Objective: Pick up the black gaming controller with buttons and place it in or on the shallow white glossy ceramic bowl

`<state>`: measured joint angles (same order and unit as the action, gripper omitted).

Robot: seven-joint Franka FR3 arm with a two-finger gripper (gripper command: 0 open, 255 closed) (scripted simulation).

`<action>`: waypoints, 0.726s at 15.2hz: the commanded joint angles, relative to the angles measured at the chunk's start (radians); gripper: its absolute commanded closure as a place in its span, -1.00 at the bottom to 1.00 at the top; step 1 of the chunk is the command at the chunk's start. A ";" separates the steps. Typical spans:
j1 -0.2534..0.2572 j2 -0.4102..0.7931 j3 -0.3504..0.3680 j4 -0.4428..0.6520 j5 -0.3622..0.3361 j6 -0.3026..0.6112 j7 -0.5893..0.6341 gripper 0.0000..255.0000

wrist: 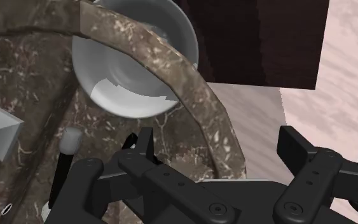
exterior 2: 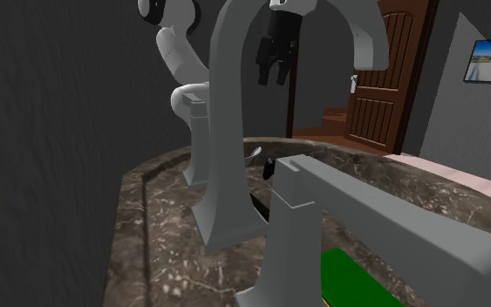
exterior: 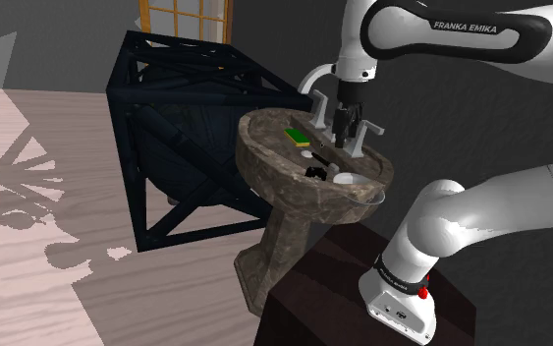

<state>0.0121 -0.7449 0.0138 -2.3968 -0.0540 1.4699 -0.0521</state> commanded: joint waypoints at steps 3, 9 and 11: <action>-0.006 0.019 -0.035 -0.040 -0.007 0.080 -0.035 -1.00; -0.020 0.126 -0.139 -0.123 -0.012 0.324 -0.145 -1.00; -0.021 0.178 -0.173 -0.137 -0.006 0.406 -0.186 -1.00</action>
<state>-0.0089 -0.5848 -0.1433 -2.5203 -0.0636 1.8333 -0.2179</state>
